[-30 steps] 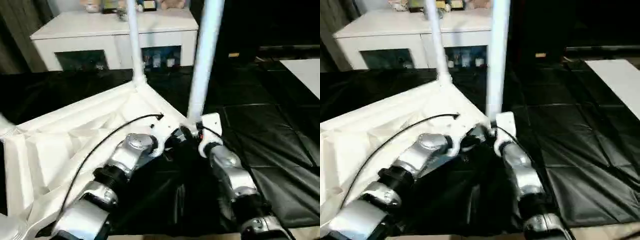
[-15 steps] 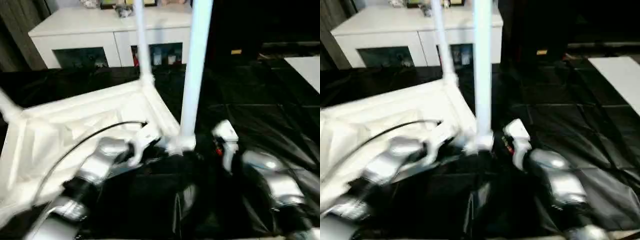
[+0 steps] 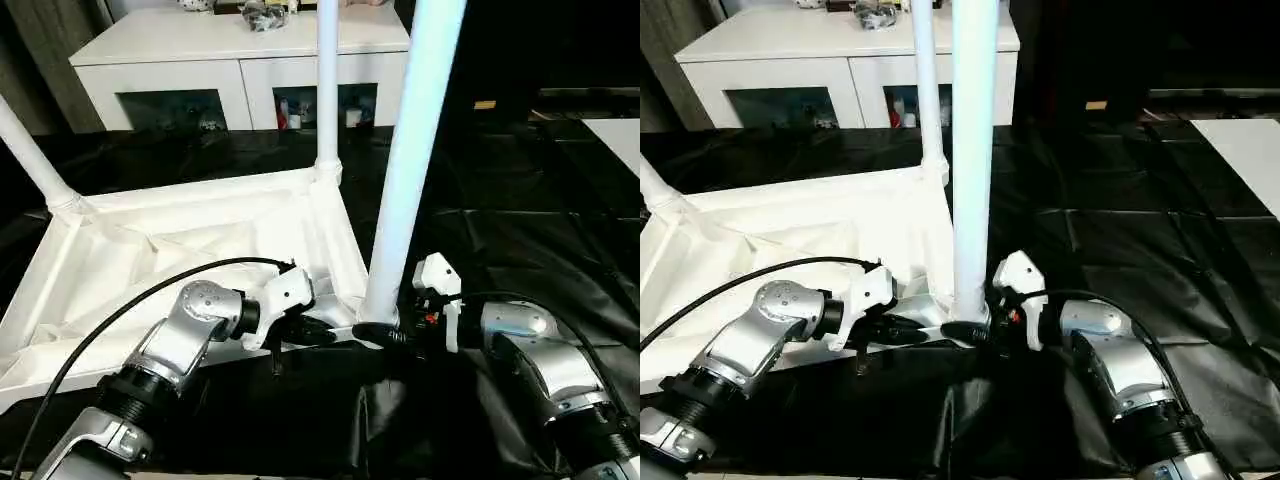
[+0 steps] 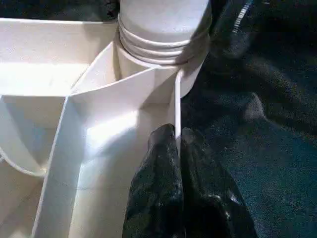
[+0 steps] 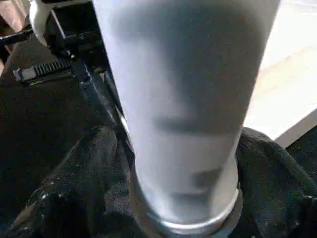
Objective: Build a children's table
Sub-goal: Rotate leg to tighten
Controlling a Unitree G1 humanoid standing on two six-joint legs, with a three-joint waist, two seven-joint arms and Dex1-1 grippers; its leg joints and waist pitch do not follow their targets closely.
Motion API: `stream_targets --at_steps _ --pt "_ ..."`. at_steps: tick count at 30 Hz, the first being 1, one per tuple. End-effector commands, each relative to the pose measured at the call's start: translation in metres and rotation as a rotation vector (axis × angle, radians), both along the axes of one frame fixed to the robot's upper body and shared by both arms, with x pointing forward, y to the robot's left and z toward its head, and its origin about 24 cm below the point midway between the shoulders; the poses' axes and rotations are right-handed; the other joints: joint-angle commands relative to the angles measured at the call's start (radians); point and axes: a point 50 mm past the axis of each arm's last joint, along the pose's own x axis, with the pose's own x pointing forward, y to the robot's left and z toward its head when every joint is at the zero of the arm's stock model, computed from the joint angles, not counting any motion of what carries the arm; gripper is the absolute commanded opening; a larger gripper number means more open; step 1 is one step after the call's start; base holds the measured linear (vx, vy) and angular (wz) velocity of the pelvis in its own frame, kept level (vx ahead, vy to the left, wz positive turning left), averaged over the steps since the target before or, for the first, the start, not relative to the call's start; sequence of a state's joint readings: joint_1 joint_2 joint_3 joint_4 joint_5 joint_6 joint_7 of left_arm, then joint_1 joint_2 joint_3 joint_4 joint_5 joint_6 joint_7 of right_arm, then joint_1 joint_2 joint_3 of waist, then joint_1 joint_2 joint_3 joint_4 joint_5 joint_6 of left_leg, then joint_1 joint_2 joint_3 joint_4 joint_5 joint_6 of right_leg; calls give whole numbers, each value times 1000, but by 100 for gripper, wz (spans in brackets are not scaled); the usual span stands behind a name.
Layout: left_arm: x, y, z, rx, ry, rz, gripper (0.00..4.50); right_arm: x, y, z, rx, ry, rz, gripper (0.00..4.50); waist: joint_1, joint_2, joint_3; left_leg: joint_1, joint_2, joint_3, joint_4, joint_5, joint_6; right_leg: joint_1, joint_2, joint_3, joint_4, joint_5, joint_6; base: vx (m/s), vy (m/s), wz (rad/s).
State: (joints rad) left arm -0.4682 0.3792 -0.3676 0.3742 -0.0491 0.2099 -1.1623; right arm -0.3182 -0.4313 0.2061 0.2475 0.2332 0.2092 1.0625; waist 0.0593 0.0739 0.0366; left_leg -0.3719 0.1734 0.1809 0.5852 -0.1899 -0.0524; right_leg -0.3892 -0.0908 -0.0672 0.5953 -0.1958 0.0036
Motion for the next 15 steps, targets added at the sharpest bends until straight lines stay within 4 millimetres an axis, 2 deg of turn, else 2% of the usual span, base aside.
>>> stream_targets --at_steps 1,4,9,15 --pt "-6 0 -7 -6 43 -15 0 -1 3 1 -21 -3 51 344 0 -23 -56 5 55 -16 -64 -144 105 44 -59 44 -59 -116 -255 0 0 0" --pt "-6 1 -7 -4 43 -12 0 1 1 1 -22 -2 43 303 1 -23 -55 5 54 -15 -63 -147 113 45 -59 43 -60 -122 -260 0 0 0" --pt "-7 1 -7 -1 44 -11 0 0 0 -1 -41 3 53 268 0 -22 -56 6 55 -16 -63 -159 107 45 -58 43 -60 -132 -259 0 0 0" --pt "-7 2 -7 3 47 -8 0 -1 0 -3 -48 14 58 260 1 -22 -57 6 54 -16 -60 -145 114 46 -58 42 -57 -109 -265 0 0 0"
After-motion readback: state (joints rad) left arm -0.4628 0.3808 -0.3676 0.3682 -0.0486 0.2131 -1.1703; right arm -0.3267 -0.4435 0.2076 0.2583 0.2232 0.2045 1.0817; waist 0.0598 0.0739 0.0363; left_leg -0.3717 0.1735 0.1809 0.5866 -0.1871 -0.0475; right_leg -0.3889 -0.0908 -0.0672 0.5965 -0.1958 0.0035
